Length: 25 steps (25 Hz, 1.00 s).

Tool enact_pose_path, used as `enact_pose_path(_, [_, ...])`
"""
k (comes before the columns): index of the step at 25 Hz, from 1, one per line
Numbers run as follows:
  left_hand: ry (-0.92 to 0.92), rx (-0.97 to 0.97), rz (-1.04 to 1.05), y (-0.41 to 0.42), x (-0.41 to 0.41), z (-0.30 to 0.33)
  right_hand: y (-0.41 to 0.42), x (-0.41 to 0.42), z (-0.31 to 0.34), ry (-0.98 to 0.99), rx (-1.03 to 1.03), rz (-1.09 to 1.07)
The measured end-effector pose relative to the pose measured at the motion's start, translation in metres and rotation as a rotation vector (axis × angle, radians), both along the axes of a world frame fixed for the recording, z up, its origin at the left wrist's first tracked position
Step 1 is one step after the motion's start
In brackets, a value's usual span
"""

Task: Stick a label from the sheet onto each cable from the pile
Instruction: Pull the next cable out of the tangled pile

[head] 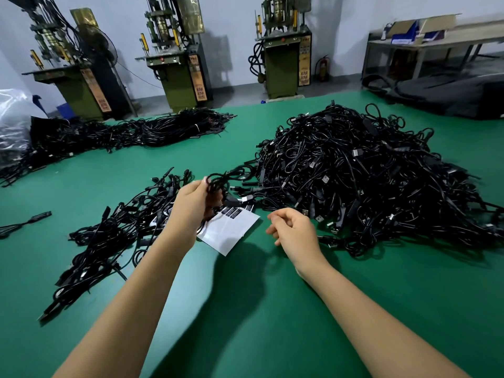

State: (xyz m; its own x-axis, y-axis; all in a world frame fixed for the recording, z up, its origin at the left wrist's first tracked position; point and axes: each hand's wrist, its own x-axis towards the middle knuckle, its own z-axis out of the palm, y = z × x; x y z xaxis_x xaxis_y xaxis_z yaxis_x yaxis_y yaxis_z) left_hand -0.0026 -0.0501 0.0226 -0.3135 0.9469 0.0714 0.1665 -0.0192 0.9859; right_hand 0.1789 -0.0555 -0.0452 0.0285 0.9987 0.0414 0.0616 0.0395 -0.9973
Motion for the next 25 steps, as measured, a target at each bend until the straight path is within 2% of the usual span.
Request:
enact_pose_path(1, [-0.319,-0.095,-0.09,-0.011,-0.001,-0.003,0.0,0.0,0.001,0.037,-0.012,0.006])
enact_pose_path(2, [-0.534,-0.193,-0.169,-0.021,-0.004,-0.008,0.0,-0.001,0.003,0.08,-0.029,0.018])
enact_pose_path(4, [-0.748,-0.353,-0.291,-0.035,-0.012,-0.022,-0.001,0.001,0.006,0.15,-0.053,0.048])
enact_pose_path(9, [-1.043,-0.434,-0.518,-0.045,-0.028,-0.042,0.0,0.008,0.01,0.165,-0.059,0.126])
enact_pose_path(11, [-1.08,-0.419,-0.511,-0.044,-0.03,-0.043,-0.001,0.008,0.009,0.148,-0.037,0.142])
enact_pose_path(13, [-1.068,-0.399,-0.377,-0.041,-0.03,-0.045,-0.002,0.009,0.009,0.173,-0.034,0.146])
enact_pose_path(15, [-0.958,-0.341,-0.16,-0.037,-0.031,-0.046,-0.002,0.01,0.011,0.221,-0.049,0.145])
enact_pose_path(19, [-0.489,-0.094,0.157,-0.037,-0.026,-0.05,-0.001,0.009,0.011,0.217,-0.056,0.119])
enact_pose_path(21, [-0.06,-0.02,0.324,-0.043,-0.026,-0.055,-0.001,0.008,0.01,0.205,-0.056,0.121])
enact_pose_path(23, [0.508,0.04,0.54,-0.048,-0.025,-0.057,-0.001,0.008,0.009,0.152,-0.047,0.139])
enact_pose_path(24, [0.732,0.121,0.584,-0.05,-0.021,-0.055,-0.001,0.008,0.008,0.111,-0.039,0.157])
enact_pose_path(25, [0.878,0.24,0.547,-0.051,-0.015,-0.054,-0.001,0.008,0.008,0.07,-0.031,0.181])
